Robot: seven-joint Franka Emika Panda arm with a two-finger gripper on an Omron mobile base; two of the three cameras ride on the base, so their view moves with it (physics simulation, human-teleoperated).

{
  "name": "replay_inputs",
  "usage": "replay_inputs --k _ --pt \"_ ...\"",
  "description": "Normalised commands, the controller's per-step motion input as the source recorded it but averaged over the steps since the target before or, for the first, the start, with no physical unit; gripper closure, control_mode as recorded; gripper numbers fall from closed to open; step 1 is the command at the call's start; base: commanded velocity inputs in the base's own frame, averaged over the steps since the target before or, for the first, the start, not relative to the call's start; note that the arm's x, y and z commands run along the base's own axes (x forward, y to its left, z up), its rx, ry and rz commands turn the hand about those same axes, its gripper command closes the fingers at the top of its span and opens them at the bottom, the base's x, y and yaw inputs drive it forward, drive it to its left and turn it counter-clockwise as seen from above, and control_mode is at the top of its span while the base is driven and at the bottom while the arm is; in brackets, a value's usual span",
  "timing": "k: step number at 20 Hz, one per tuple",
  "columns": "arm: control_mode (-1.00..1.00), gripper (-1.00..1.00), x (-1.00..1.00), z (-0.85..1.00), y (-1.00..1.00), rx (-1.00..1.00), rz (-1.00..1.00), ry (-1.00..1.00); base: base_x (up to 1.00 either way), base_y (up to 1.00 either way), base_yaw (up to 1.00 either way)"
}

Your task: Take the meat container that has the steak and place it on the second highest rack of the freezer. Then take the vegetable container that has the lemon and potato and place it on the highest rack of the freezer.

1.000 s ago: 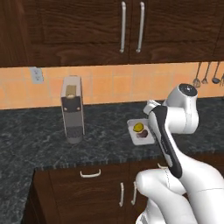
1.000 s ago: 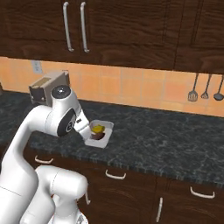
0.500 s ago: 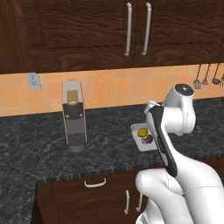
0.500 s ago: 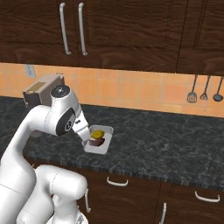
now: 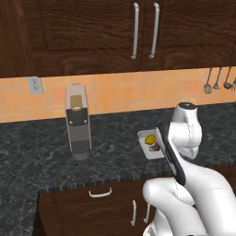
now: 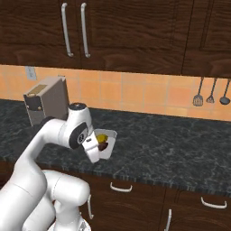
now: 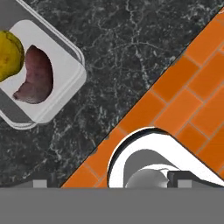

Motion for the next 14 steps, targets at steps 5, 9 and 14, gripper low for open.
replay_inputs --k 5,9,14 --pt "-1.00 -1.00 0.48 -0.22 0.00 0.06 -0.09 0.22 0.00 0.00 0.00" --pt "-1.00 -1.00 0.57 -0.04 -0.06 0.10 -0.08 0.03 0.00 0.00 0.00" --pt "-1.00 -1.00 0.35 -0.29 -0.10 0.02 -0.11 0.00 0.00 0.00 0.00"
